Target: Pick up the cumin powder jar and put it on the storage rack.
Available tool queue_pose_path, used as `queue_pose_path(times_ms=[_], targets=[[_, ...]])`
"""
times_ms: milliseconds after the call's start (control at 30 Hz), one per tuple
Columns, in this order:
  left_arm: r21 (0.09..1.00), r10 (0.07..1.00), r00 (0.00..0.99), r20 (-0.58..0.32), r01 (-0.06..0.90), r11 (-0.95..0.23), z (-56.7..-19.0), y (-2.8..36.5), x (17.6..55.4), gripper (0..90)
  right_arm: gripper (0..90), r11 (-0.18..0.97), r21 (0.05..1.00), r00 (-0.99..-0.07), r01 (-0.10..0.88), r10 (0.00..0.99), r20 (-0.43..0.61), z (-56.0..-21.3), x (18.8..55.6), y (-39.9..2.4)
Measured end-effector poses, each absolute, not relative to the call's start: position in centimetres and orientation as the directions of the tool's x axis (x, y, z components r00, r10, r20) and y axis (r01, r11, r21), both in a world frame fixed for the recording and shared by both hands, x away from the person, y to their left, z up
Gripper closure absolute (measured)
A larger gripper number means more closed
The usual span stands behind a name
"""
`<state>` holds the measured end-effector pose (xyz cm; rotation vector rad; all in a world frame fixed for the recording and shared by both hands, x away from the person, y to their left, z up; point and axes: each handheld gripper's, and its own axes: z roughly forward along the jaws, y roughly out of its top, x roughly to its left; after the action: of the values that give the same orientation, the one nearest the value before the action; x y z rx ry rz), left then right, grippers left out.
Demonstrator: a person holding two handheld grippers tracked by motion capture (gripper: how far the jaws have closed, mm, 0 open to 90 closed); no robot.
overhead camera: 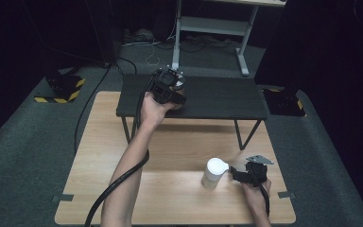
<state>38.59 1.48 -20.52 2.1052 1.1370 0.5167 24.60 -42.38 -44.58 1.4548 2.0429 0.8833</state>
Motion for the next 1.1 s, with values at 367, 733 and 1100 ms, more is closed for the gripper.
queue_pose_path(times_ms=[367, 733, 1100], targets=[[0.768, 0.852, 0.523, 0.021, 0.538, -0.349, -21.5, 1.8, 37.5, 19.4, 9.2, 0.225, 0.736, -0.319, 0.639, 0.948, -0.014, -44.6, 24.6, -42.4], [0.784, 0.864, 0.504, 0.017, 0.529, -0.324, -21.3, 2.8, 35.5, 6.1, 9.2, 0.224, 0.736, -0.318, 0.639, 0.948, -0.013, -44.6, 24.6, -42.3], [0.822, 0.868, 0.497, 0.020, 0.485, -0.297, -21.9, 4.8, 31.5, 3.2, 9.2, 0.226, 0.736, -0.319, 0.638, 0.948, -0.014, -44.6, 24.6, -42.4]])
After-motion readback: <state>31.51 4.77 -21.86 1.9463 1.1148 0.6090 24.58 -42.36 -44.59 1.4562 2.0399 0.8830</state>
